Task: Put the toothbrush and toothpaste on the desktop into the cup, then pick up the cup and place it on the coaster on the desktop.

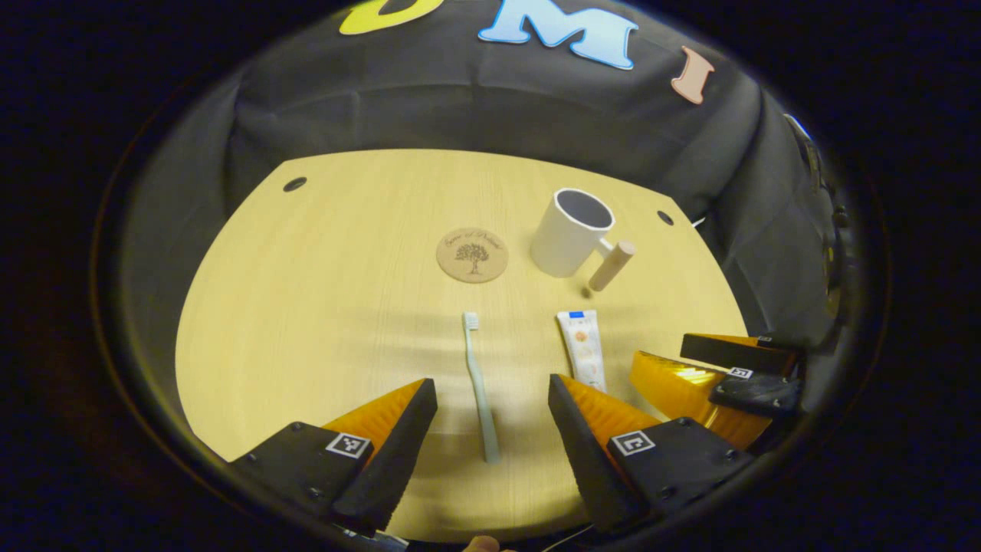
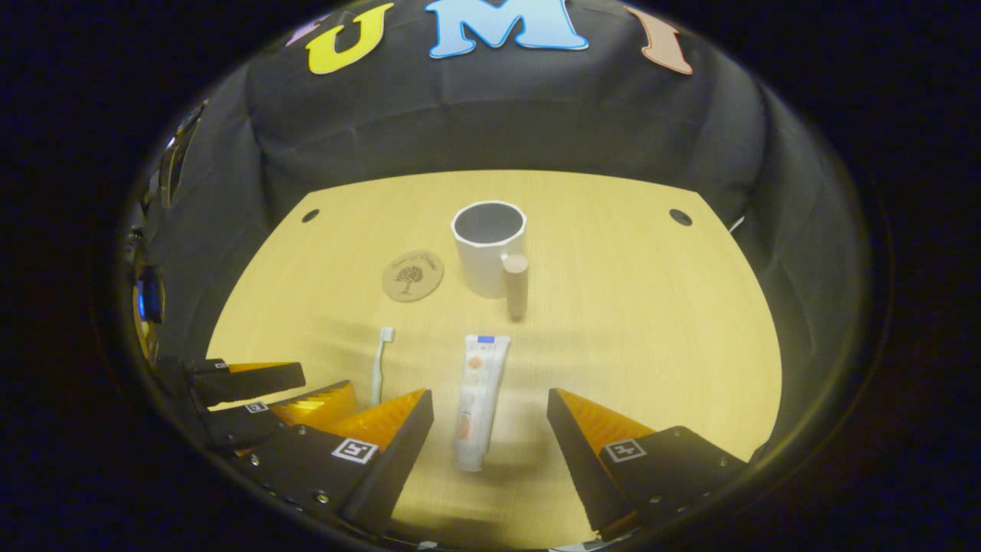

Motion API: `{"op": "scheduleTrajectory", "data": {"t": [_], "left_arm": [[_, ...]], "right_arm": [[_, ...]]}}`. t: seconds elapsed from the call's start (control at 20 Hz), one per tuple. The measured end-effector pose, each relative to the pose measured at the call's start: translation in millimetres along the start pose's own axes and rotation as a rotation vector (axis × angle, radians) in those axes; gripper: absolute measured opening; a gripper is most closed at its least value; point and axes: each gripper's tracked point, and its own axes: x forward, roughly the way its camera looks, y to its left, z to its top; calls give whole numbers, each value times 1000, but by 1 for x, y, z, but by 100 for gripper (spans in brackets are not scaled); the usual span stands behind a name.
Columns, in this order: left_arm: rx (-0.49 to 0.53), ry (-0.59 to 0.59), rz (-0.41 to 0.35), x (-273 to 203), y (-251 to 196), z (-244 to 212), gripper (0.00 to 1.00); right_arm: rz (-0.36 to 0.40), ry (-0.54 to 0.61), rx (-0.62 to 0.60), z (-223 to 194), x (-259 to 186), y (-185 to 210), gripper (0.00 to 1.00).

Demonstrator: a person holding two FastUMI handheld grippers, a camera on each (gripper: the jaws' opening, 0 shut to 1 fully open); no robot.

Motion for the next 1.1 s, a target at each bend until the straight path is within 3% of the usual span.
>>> {"op": "scheduleTrajectory", "data": {"t": [0.45, 1.1], "left_arm": [[-74, 141, 30, 30, 14, -22, 98], [-104, 325, 134, 63, 35, -42, 98]], "right_arm": [[-18, 133, -6, -18, 38, -3, 91], [-36, 339, 63, -35, 74, -5, 89]]}}
